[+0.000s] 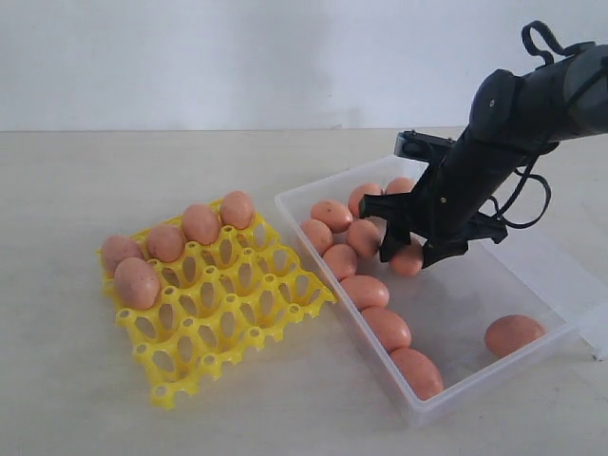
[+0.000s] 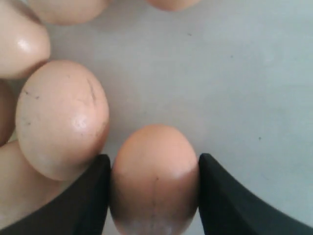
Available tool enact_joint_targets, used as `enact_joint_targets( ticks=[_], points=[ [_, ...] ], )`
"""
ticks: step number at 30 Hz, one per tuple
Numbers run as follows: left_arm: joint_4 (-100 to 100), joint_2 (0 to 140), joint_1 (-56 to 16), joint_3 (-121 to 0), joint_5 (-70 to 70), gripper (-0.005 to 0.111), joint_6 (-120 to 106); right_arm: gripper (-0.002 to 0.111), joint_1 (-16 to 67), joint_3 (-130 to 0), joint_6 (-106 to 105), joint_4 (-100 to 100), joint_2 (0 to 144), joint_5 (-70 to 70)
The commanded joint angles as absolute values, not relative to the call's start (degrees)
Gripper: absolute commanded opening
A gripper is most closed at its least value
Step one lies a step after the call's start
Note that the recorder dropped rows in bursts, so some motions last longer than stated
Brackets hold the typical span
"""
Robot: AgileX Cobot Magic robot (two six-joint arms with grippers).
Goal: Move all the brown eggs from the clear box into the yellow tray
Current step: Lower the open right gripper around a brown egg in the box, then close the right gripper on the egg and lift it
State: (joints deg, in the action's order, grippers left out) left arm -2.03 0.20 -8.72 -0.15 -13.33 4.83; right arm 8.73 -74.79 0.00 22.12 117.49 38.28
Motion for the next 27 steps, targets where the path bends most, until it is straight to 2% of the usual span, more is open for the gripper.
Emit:
enact_joint_targets(
  ticks=[1, 9, 16, 21, 27],
  points=[
    [-1.97, 0.00, -8.60, 0.00, -12.93, 0.004, 4.93, 0.000, 11.33, -74.47, 2.07, 22.32, 115.24, 35.86],
    [-1.97, 0.00, -8.60, 0.00, -12.93, 0.004, 4.93, 0.000, 20.54, -65.15, 10.44, 21.10, 101.82, 17.86],
    [-1.97, 0.00, -8.60, 0.00, -12.93, 0.004, 4.93, 0.000, 31.04, -51.29, 9.10, 20.74, 90.54, -8.55],
    [-1.97, 0.00, -8.60, 0.00, -12.93, 0.004, 4.93, 0.000, 39.06, -48.67, 2.44, 20.06, 88.57, -23.72],
    [-1.97, 0.00, -8.60, 0.00, -12.93, 0.004, 4.93, 0.000, 43.17, -48.67, 1.93, 14.88, 88.70, -33.29]
  ],
)
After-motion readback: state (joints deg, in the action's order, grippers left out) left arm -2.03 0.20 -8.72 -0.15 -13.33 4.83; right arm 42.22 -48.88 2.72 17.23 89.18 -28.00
